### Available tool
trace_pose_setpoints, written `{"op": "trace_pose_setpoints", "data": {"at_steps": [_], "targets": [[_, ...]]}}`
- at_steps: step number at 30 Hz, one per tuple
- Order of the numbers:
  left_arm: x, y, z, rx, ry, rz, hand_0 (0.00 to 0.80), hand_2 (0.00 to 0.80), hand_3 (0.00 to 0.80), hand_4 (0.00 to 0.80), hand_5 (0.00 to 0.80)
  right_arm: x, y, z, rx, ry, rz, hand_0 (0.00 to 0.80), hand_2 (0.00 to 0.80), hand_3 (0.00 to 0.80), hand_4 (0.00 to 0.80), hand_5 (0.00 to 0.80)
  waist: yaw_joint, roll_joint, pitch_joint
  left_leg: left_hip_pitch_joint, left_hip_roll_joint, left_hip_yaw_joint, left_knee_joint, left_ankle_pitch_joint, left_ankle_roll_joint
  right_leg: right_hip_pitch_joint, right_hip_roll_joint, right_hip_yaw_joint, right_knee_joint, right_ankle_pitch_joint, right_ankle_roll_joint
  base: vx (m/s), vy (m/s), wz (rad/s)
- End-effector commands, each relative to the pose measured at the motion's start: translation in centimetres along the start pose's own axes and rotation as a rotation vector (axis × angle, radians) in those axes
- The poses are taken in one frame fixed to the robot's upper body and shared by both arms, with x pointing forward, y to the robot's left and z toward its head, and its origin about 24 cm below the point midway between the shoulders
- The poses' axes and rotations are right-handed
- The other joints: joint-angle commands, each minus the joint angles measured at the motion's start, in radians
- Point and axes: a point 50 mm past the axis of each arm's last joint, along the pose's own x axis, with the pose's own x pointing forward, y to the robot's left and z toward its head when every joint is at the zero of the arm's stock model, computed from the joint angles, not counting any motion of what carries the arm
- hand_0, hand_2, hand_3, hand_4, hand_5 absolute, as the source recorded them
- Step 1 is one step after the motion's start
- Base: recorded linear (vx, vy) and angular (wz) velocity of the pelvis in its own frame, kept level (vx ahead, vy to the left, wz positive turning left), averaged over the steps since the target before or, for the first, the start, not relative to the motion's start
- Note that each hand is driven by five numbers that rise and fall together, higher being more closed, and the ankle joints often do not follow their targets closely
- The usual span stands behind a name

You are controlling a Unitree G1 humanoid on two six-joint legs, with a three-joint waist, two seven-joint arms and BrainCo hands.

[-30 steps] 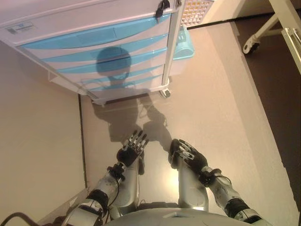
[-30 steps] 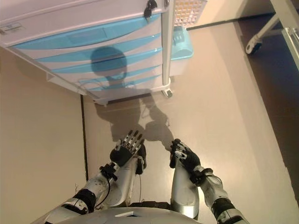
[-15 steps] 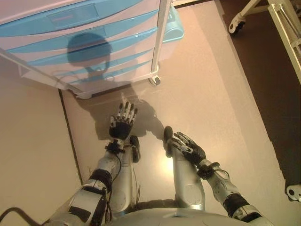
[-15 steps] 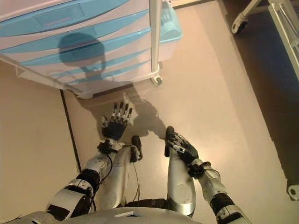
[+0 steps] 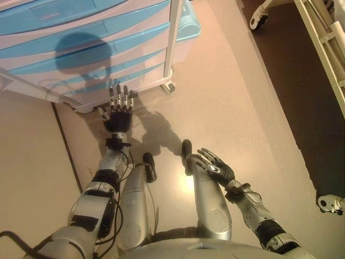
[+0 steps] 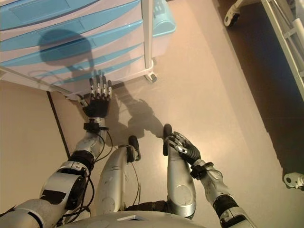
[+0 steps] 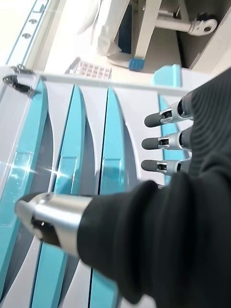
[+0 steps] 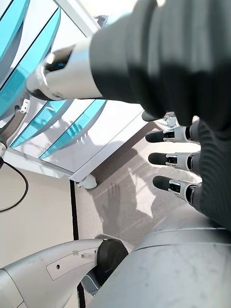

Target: Open the drawer and pick up the medicine

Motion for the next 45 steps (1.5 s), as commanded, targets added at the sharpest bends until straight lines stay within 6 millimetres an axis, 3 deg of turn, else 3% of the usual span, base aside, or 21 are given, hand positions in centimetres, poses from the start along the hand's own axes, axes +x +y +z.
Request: {"op": "trace_pose_setpoints", "data": {"at_steps": [1,20,39,45], "targets": [[1.8,-1.4,0.7,-0.047,-0.059,-0.073,0.000,0.000,0.000,0.000,0.000,-2.7,0.1,-3.4,0.028,0.133,-0.003,0.000,0.000,0.000,0.000,0.000,-0.007,0.021,-0.025,0.015,-0.024,0.019,-0.149,0.022,-0.006,-0.024,0.024,0.019,0.127,-0.110,0.002,0.020,0.015,-0.06],[6.8,-4.5,4.4,0.005,-0.134,-0.056,0.000,0.000,0.000,0.000,0.000,-3.0,-0.2,-3.0,0.018,0.119,0.010,0.000,0.000,0.000,0.000,0.000,-0.042,-0.001,-0.025,-0.013,-0.013,0.047,-0.153,0.003,0.001,-0.059,0.041,0.030,0.090,-0.079,0.012,0.001,0.007,-0.03],[8.7,-6.9,6.6,0.058,-0.194,-0.124,0.000,0.000,0.000,0.000,0.000,-3.0,-0.2,-3.0,0.023,0.105,0.016,0.000,0.000,0.000,0.000,0.000,-0.046,-0.012,-0.025,-0.046,-0.011,0.050,-0.158,-0.009,0.007,-0.096,0.050,0.032,0.064,-0.047,0.028,0.000,0.000,0.00],[9.7,-8.9,7.2,0.095,-0.227,-0.254,0.000,0.000,0.000,0.000,0.000,-3.3,-0.4,-3.0,0.019,0.103,0.017,0.000,0.000,0.000,0.000,0.000,-0.045,-0.012,-0.025,-0.063,-0.012,0.049,-0.150,-0.014,0.007,-0.107,0.049,0.031,0.053,-0.044,0.027,0.000,0.000,0.00]]}}
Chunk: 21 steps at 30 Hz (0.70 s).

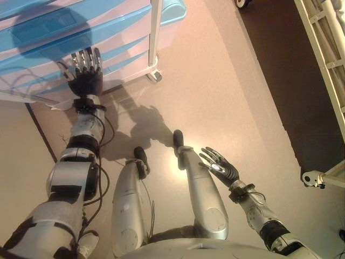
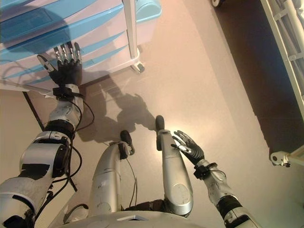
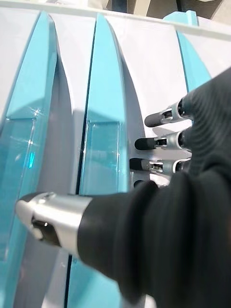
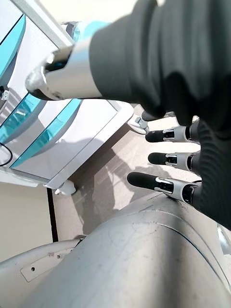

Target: Open the drawer and pick up the medicine

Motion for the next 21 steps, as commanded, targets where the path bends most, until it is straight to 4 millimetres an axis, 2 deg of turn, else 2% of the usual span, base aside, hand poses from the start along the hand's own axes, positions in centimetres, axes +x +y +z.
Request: {"op": "trace_pose_setpoints", "data": {"at_steps": [1,5,6,7,8,21], "targets": [[2.6,-3.5,1.5,0.026,-0.098,-0.213,0.000,0.000,0.000,0.000,0.000,-2.7,0.2,-3.3,0.008,0.144,0.025,0.000,0.000,0.000,0.000,0.000,0.013,0.021,-0.026,0.028,-0.031,0.034,-0.172,0.001,-0.002,-0.024,0.026,0.011,0.063,-0.061,0.018,0.000,0.000,0.00],[2.9,-4.1,1.6,0.036,-0.114,-0.256,0.000,0.000,0.000,0.000,0.000,-2.8,0.1,-3.3,0.007,0.142,0.025,0.000,0.000,0.000,0.000,0.000,0.013,0.021,-0.026,0.027,-0.032,0.035,-0.172,-0.001,-0.001,-0.026,0.025,0.010,0.063,-0.061,0.018,0.000,0.000,0.00],[3.3,-5.0,1.5,0.045,-0.132,-0.321,0.543,0.543,0.543,0.543,0.543,-2.8,0.0,-3.3,0.005,0.143,0.026,0.000,0.000,0.000,0.000,0.000,0.017,0.022,-0.026,0.026,-0.034,0.032,-0.173,-0.001,-0.002,-0.027,0.025,0.007,0.064,-0.061,0.017,0.000,0.000,0.00],[3.4,-5.3,1.4,0.050,-0.142,-0.338,0.624,0.624,0.624,0.624,0.624,-2.9,0.0,-3.3,0.003,0.143,0.023,0.000,0.000,0.000,0.000,0.000,0.020,0.023,-0.026,0.025,-0.035,0.030,-0.174,0.000,-0.003,-0.027,0.023,0.006,0.063,-0.064,0.017,0.000,0.000,0.00],[3.5,-5.5,1.3,0.049,-0.147,-0.353,0.800,0.800,0.800,0.800,0.800,-2.9,-0.1,-3.3,0.005,0.142,0.021,0.000,0.000,0.000,0.000,0.000,0.021,0.024,-0.026,0.026,-0.036,0.029,-0.175,0.000,-0.004,-0.025,0.022,0.005,0.062,-0.064,0.016,0.000,0.000,0.00],[4.3,-7.4,1.7,0.093,-0.180,-0.444,0.800,0.800,0.800,0.800,0.800,-3.1,-0.4,-3.3,0.004,0.140,0.005,0.000,0.000,0.000,0.000,0.000,0.037,0.028,-0.026,0.034,-0.041,0.016,-0.179,0.004,-0.012,-0.009,0.016,-0.009,0.047,-0.076,0.005,0.000,0.000,0.00]]}}
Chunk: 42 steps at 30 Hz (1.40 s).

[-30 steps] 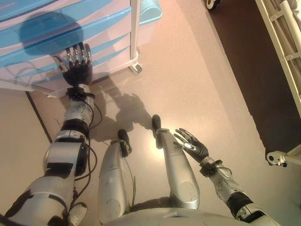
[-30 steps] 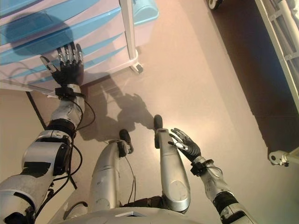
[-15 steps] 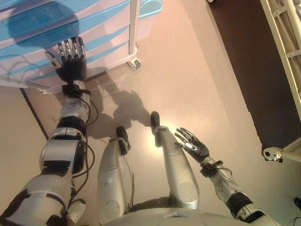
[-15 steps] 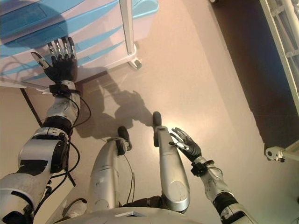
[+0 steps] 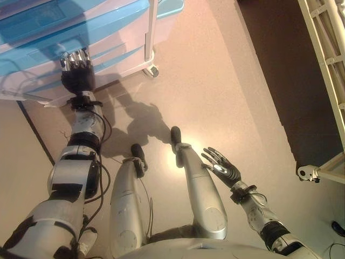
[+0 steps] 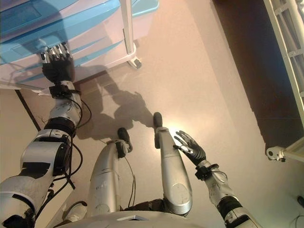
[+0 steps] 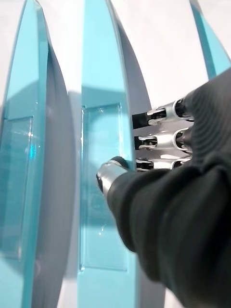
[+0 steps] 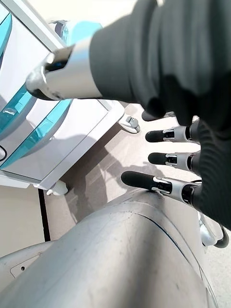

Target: Open the drawer and pick up the medicine

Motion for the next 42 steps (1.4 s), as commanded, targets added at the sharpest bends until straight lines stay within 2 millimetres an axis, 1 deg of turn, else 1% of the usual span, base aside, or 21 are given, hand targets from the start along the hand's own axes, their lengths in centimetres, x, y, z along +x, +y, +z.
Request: {"op": "trace_pose_setpoints", "data": {"at_steps": [1,9,16,17,23,24,26,29,30,35,37,38,42], "targets": [[4.5,-6.1,1.5,-0.008,-0.090,-0.357,0.800,0.800,0.800,0.800,0.800,-2.8,-0.1,-3.2,0.014,0.150,0.013,0.000,0.000,0.000,0.000,0.000,0.045,0.039,-0.032,0.051,-0.043,0.016,-0.176,0.001,-0.012,0.012,0.017,-0.007,0.043,-0.079,0.004,0.000,0.000,0.00],[4.3,-5.7,1.5,-0.004,-0.068,-0.344,0.800,0.800,0.800,0.800,0.800,-3.0,-0.4,-3.1,0.001,0.153,0.004,0.000,0.000,0.000,0.000,0.000,0.053,0.047,-0.032,0.064,-0.048,0.012,-0.184,0.010,-0.017,0.027,0.010,-0.017,0.048,-0.093,-0.001,0.000,0.000,0.00],[2.8,-4.2,1.2,-0.025,-0.028,-0.308,0.800,0.800,0.800,0.800,0.800,-2.8,-0.1,-3.0,-0.007,0.152,0.012,0.000,0.000,0.000,0.000,0.000,0.064,0.046,-0.032,0.074,-0.051,0.001,-0.203,0.025,-0.023,0.044,0.011,-0.031,0.053,-0.109,-0.009,-0.010,-0.011,0.01],[1.8,-3.3,1.1,-0.036,-0.012,-0.287,0.800,0.800,0.800,0.800,0.800,-2.6,0.0,-3.0,-0.006,0.148,0.014,0.000,0.000,0.000,0.000,0.000,0.070,0.044,-0.032,0.075,-0.050,-0.003,-0.206,0.030,-0.026,0.047,0.014,-0.038,0.058,-0.115,-0.012,-0.047,-0.055,0.02],[-1.6,-0.6,0.8,-0.076,0.019,-0.208,0.800,0.800,0.800,0.800,0.800,-2.1,0.6,-3.1,-0.001,0.143,0.021,0.000,0.000,0.000,0.000,0.000,0.084,0.038,-0.032,0.090,-0.050,-0.015,-0.231,0.048,-0.032,0.068,0.022,-0.055,0.059,-0.130,-0.019,-0.037,-0.056,0.09],[-2.6,0.1,0.9,-0.085,0.024,-0.185,0.800,0.800,0.800,0.800,0.800,-2.0,0.8,-3.1,0.000,0.139,0.024,0.000,0.000,0.000,0.000,0.000,0.090,0.035,-0.032,0.094,-0.049,-0.017,-0.237,0.053,-0.034,0.073,0.025,-0.061,0.060,-0.134,-0.021,-0.033,-0.057,0.09],[-3.5,0.7,1.0,-0.089,0.029,-0.166,0.800,0.800,0.800,0.800,0.800,-1.9,0.9,-3.1,0.003,0.137,0.025,0.000,0.000,0.000,0.000,0.000,0.094,0.032,-0.032,0.098,-0.049,-0.021,-0.242,0.057,-0.035,0.079,0.027,-0.065,0.060,-0.137,-0.022,-0.028,-0.049,0.02],[-5.9,2.0,1.0,-0.109,0.042,-0.124,0.800,0.800,0.800,0.800,0.800,-1.6,1.2,-3.0,0.001,0.134,0.031,0.000,0.000,0.000,0.000,0.000,0.104,0.027,-0.032,0.101,-0.047,-0.029,-0.251,0.068,-0.041,0.089,0.029,-0.077,0.064,-0.145,-0.027,-0.034,-0.042,0.05],[-6.1,2.1,1.0,-0.111,0.044,-0.116,0.800,0.800,0.800,0.800,0.800,-1.6,1.3,-3.0,0.000,0.134,0.031,0.000,0.000,0.000,0.000,0.000,0.105,0.027,-0.032,0.103,-0.047,-0.030,-0.254,0.069,-0.041,0.091,0.030,-0.078,0.063,-0.146,-0.028,-0.026,-0.025,0.10],[-9.4,3.6,0.9,-0.135,0.054,-0.051,0.800,0.800,0.800,0.800,0.800,-1.2,1.7,-2.9,0.003,0.129,0.035,0.000,0.000,0.000,0.000,0.000,0.119,0.018,-0.032,0.104,-0.046,-0.045,-0.260,0.082,-0.046,0.096,0.038,-0.090,0.077,-0.159,-0.034,-0.027,-0.040,0.06],[-10.2,3.9,0.9,-0.139,0.058,-0.032,0.800,0.800,0.800,0.800,0.800,-1.1,1.8,-2.9,0.002,0.127,0.037,0.000,0.000,0.000,0.000,0.000,0.123,0.015,-0.032,0.105,-0.045,-0.049,-0.263,0.085,-0.049,0.099,0.040,-0.094,0.077,-0.161,-0.034,-0.033,-0.046,0.01],[-11.2,4.2,0.7,-0.147,0.065,-0.016,0.800,0.800,0.800,0.800,0.800,-1.0,1.9,-2.8,0.002,0.124,0.038,0.000,0.000,0.000,0.000,0.000,0.128,0.013,-0.032,0.107,-0.046,-0.052,-0.266,0.087,-0.049,0.102,0.042,-0.098,0.078,-0.163,-0.035,-0.030,-0.055,0.03],[-13.5,4.9,0.1,-0.154,0.090,0.055,0.800,0.800,0.800,0.800,0.800,-0.9,2.1,-2.8,0.010,0.115,0.038,0.000,0.000,0.000,0.000,0.000,0.140,0.008,-0.032,0.112,-0.047,-0.060,-0.270,0.091,-0.051,0.113,0.043,-0.108,0.082,-0.170,-0.035,-0.027,-0.048,0.07]]}}
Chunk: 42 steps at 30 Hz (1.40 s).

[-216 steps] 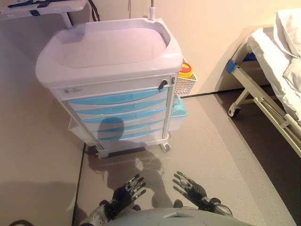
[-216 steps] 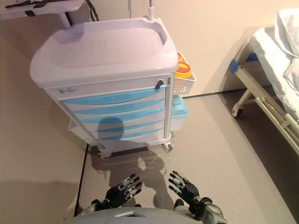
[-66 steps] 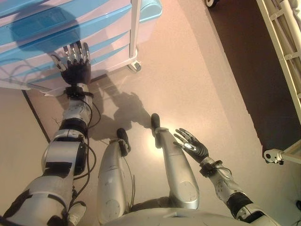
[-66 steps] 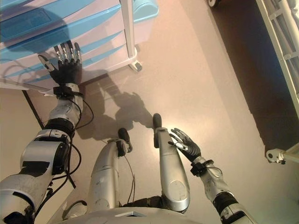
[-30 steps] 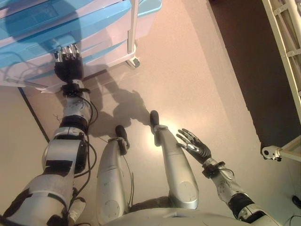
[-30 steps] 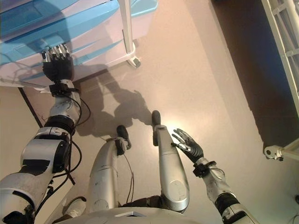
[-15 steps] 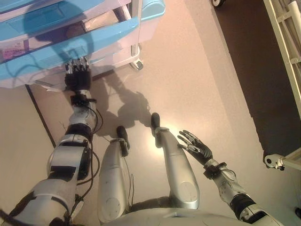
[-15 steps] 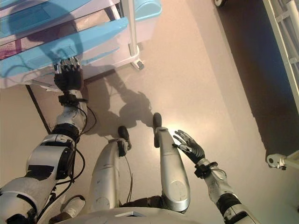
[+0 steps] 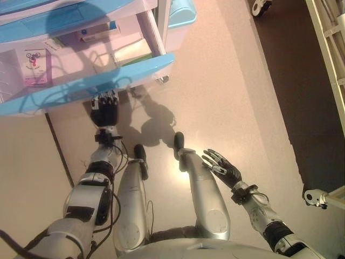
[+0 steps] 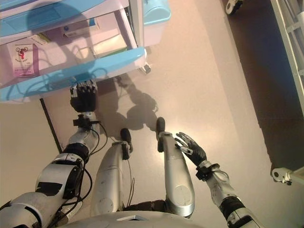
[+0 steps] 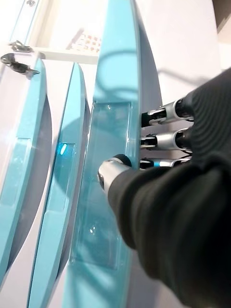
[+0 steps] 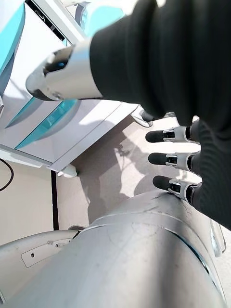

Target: Open the drawer and pick up the medicine

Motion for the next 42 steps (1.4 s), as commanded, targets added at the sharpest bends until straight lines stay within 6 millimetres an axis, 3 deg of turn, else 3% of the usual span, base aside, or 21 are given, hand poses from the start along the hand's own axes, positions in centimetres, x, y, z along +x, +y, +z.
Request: {"op": "trace_pose_setpoints", "data": {"at_steps": [1,8,16,17,31,34,36,37,38,42], "targets": [[-3.5,0.3,2.5,0.045,-0.049,0.032,0.800,0.800,0.800,0.800,0.800,-0.7,2.3,-2.9,0.052,0.061,0.058,0.000,0.000,0.000,0.000,0.000,0.048,-0.016,-0.040,0.030,-0.051,0.012,-0.149,0.007,0.033,0.047,0.024,-0.034,0.103,-0.152,0.022,-0.022,-0.032,0.11],[-7.7,1.5,1.3,0.012,-0.050,0.132,0.800,0.800,0.800,0.800,0.800,-0.6,2.6,-3.1,0.061,0.055,0.057,0.000,0.000,0.000,0.000,0.000,0.069,-0.026,-0.040,0.036,-0.049,-0.004,-0.156,0.016,0.028,0.063,0.024,-0.053,0.113,-0.164,0.020,-0.023,-0.039,0.05],[-10.1,2.0,1.4,0.005,-0.065,0.221,0.800,0.800,0.800,0.800,0.800,-0.7,2.8,-3.5,0.076,0.046,0.058,0.000,0.000,0.000,0.000,0.000,0.088,-0.035,-0.040,0.040,-0.044,-0.018,-0.158,0.022,0.024,0.066,0.022,-0.071,0.136,-0.174,0.020,-0.037,-0.044,0.07],[-10.2,2.1,1.3,0.007,-0.061,0.232,0.800,0.800,0.800,0.800,0.800,-0.6,2.9,-3.5,0.077,0.040,0.058,0.000,0.000,0.000,0.000,0.000,0.091,-0.034,-0.040,0.026,-0.039,-0.013,-0.169,0.053,0.028,0.053,0.022,-0.083,0.127,-0.149,0.011,-0.108,-0.047,0.07],[-14.4,2.6,2.0,-0.003,-0.048,0.417,0.800,0.800,0.800,0.800,0.800,-0.8,2.8,-3.7,0.093,0.023,0.049,0.000,0.000,0.000,0.000,0.000,0.116,-0.034,-0.040,0.033,-0.038,-0.025,-0.183,0.064,0.021,0.063,0.012,-0.113,0.136,-0.155,0.008,-0.025,-0.022,0.06],[-15.0,2.7,2.1,-0.009,-0.050,0.444,0.800,0.800,0.800,0.800,0.800,-0.8,2.9,-3.8,0.098,0.022,0.047,0.000,0.000,0.000,0.000,0.000,0.120,-0.034,-0.040,0.037,-0.036,-0.026,-0.184,0.064,0.021,0.066,0.009,-0.118,0.138,-0.156,0.008,0.024,-0.022,0.08],[-15.6,2.7,2.2,-0.006,-0.050,0.461,0.800,0.800,0.800,0.800,0.800,-1.0,2.8,-3.9,0.101,0.026,0.046,0.000,0.000,0.000,0.000,0.000,0.121,-0.038,-0.040,0.055,-0.041,-0.032,-0.176,0.034,0.016,0.083,0.008,-0.110,0.147,-0.181,0.018,0.091,-0.016,0.05],[-15.8,2.7,2.1,-0.008,-0.052,0.475,0.471,0.471,0.471,0.471,0.471,-1.0,2.8,-4.0,0.102,0.027,0.046,0.000,0.000,0.000,0.000,0.000,0.122,-0.039,-0.040,0.058,-0.041,-0.033,-0.177,0.033,0.016,0.087,0.007,-0.111,0.147,-0.182,0.018,0.000,0.000,0.00],[-15.9,2.8,2.1,-0.006,-0.053,0.491,0.000,0.000,0.000,0.000,0.000,-1.1,2.8,-4.1,0.103,0.028,0.045,0.000,0.000,0.000,0.000,0.000,0.123,-0.039,-0.040,0.059,-0.041,-0.034,-0.176,0.033,0.016,0.087,0.007,-0.111,0.148,-0.182,0.018,0.000,0.000,0.00],[-15.9,2.8,2.1,-0.006,-0.047,0.500,0.000,0.000,0.000,0.000,0.000,-1.1,2.8,-4.2,0.110,0.033,0.041,0.000,0.000,0.000,0.000,0.000,0.123,-0.039,-0.040,0.059,-0.042,-0.035,-0.169,0.030,0.016,0.088,0.005,-0.111,0.152,-0.184,0.017,0.000,0.000,0.00]]}}
